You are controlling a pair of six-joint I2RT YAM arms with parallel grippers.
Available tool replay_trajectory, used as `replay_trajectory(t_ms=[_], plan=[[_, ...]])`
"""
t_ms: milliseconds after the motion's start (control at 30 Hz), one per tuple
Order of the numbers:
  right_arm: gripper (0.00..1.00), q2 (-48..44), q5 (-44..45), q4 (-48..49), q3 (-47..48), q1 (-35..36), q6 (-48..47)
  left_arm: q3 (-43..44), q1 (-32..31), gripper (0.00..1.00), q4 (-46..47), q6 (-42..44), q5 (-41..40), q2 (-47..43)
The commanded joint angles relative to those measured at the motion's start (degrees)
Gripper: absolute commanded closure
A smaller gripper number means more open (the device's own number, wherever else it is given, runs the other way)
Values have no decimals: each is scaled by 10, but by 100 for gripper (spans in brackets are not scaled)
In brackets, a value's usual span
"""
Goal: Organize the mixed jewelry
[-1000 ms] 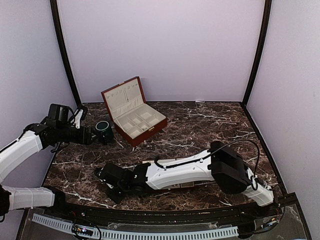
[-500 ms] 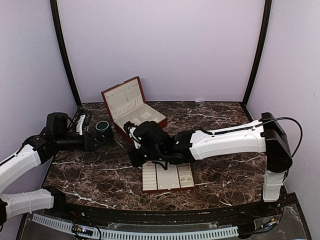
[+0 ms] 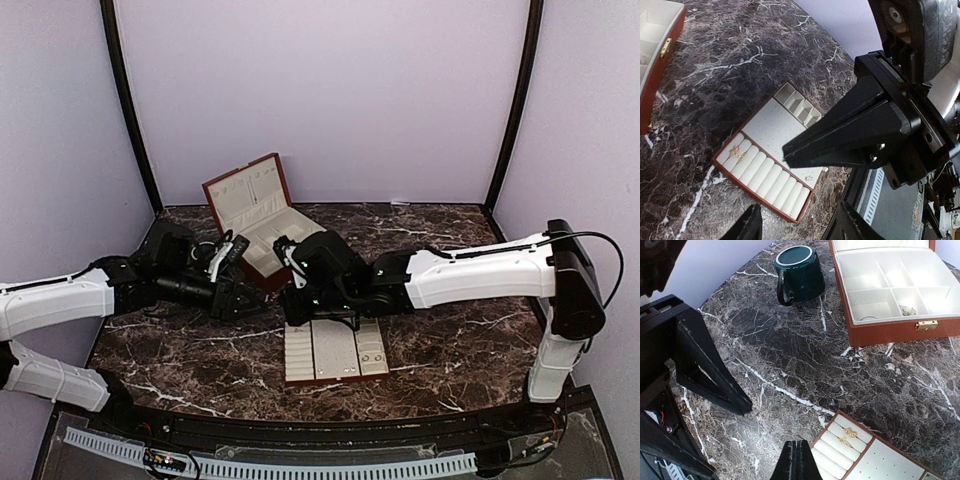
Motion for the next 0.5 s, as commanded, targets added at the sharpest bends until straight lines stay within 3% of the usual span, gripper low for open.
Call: replay_trajectory(t_ms=[0, 467], plan=[[100, -20, -18, 0, -7, 1, 15, 32, -25, 50, 16, 27, -11, 30], [100, -12, -44, 8, 2, 1, 18, 34, -50, 70, 32, 28, -41, 68]])
